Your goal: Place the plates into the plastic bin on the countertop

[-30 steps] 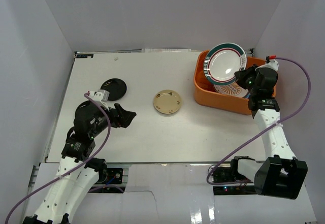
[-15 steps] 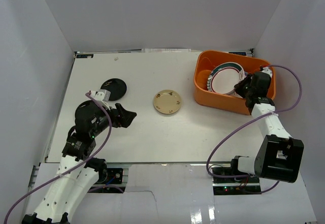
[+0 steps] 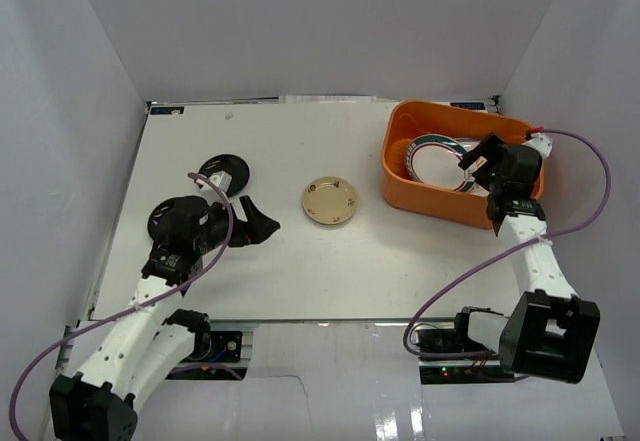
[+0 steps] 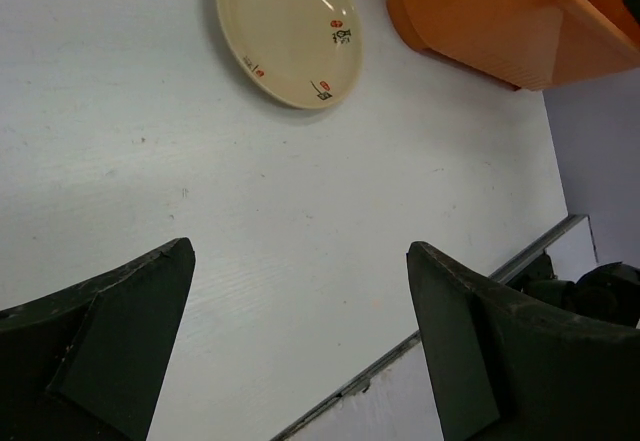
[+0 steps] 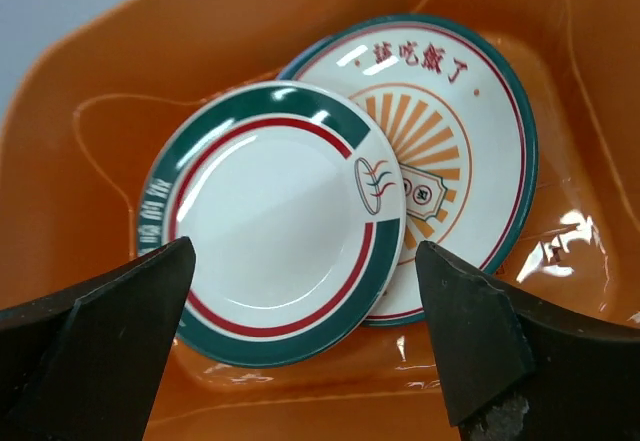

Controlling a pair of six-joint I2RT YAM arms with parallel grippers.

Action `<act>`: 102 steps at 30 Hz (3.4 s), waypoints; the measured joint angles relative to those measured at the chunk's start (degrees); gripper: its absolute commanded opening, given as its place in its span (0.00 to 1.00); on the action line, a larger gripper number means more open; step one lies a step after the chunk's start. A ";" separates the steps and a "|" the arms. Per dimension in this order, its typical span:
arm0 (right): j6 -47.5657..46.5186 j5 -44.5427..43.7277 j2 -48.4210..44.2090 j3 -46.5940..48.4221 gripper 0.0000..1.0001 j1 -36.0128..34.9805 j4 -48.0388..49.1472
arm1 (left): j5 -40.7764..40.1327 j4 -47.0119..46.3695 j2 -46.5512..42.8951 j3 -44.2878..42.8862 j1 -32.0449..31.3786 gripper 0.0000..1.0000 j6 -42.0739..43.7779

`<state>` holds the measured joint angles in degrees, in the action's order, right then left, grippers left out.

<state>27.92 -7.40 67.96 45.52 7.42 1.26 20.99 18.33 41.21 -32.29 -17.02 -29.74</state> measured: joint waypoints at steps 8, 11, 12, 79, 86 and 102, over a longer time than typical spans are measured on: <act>0.22 4.74 -13.92 -1.51 0.90 -2.54 0.50 | -1.09 -10.08 13.16 1.92 -0.96 0.97 -8.74; 1.07 8.44 -18.14 -4.52 0.76 -8.70 2.12 | -3.89 -14.43 18.62 1.92 -3.65 0.90 -11.08; 1.18 9.25 -18.84 -5.42 0.73 -11.76 2.34 | -5.20 -15.89 20.72 1.90 -4.96 0.89 -11.80; -0.68 7.54 -7.02 2.73 0.08 -37.59 -3.98 | -12.94 -1.55 -3.48 -12.31 -12.63 0.98 1.27; -0.87 2.36 -5.68 5.05 0.08 -10.14 -2.75 | -20.94 2.69 -20.33 -8.02 -12.63 0.98 6.25; -0.61 -4.28 5.81 5.25 0.60 -1.27 -4.59 | -23.61 7.06 -21.24 -3.15 -12.63 0.98 8.04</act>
<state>27.31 -11.68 73.78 50.76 6.15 -3.33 -2.61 25.39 19.97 -35.44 -29.65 -21.69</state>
